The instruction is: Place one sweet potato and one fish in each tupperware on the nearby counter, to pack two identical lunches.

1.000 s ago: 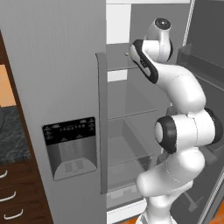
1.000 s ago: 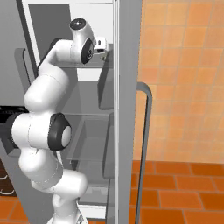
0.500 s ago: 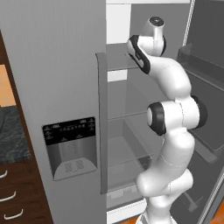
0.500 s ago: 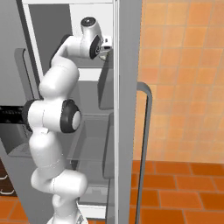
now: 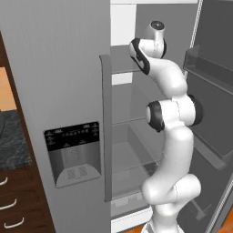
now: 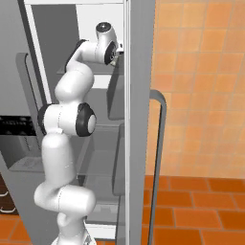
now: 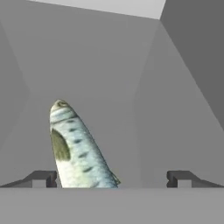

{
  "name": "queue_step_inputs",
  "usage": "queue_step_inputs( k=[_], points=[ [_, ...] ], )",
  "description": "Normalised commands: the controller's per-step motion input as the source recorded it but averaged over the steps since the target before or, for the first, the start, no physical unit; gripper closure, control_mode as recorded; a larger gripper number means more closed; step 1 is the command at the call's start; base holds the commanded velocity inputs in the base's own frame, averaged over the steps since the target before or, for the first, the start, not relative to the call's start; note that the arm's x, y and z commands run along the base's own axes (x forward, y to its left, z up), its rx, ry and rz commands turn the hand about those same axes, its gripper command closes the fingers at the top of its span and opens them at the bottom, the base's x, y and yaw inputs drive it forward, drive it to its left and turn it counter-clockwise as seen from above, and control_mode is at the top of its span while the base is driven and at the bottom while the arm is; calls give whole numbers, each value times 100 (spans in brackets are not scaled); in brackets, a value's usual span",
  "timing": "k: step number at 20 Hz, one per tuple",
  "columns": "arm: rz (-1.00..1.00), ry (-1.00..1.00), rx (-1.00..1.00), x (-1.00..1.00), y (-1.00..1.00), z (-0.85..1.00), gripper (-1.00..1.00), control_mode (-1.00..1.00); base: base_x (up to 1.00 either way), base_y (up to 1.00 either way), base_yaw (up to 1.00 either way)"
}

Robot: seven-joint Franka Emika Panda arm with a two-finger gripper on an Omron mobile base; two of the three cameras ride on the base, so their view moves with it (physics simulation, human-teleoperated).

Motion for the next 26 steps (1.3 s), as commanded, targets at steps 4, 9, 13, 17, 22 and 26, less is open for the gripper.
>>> queue_step_inputs(
  k=[4, 9, 13, 17, 22, 26],
  points=[
    [0, 1, -4, 21, -2, -51, 100, -100, 0, 0, 0],
    [0, 2, -10, -65, 9, -93, 100, -100, 0, 0, 0],
    [-2, 0, -2, -100, 2, -73, 100, -100, 0, 0, 0],
    [-2, 0, 0, -100, 0, -42, 100, -100, 0, 0, 0],
    [-2, 0, 0, -100, 8, -45, 100, -100, 0, 0, 0],
    [-1, 0, 0, -100, 3, -64, 100, -100, 0, 0, 0]
  ],
)
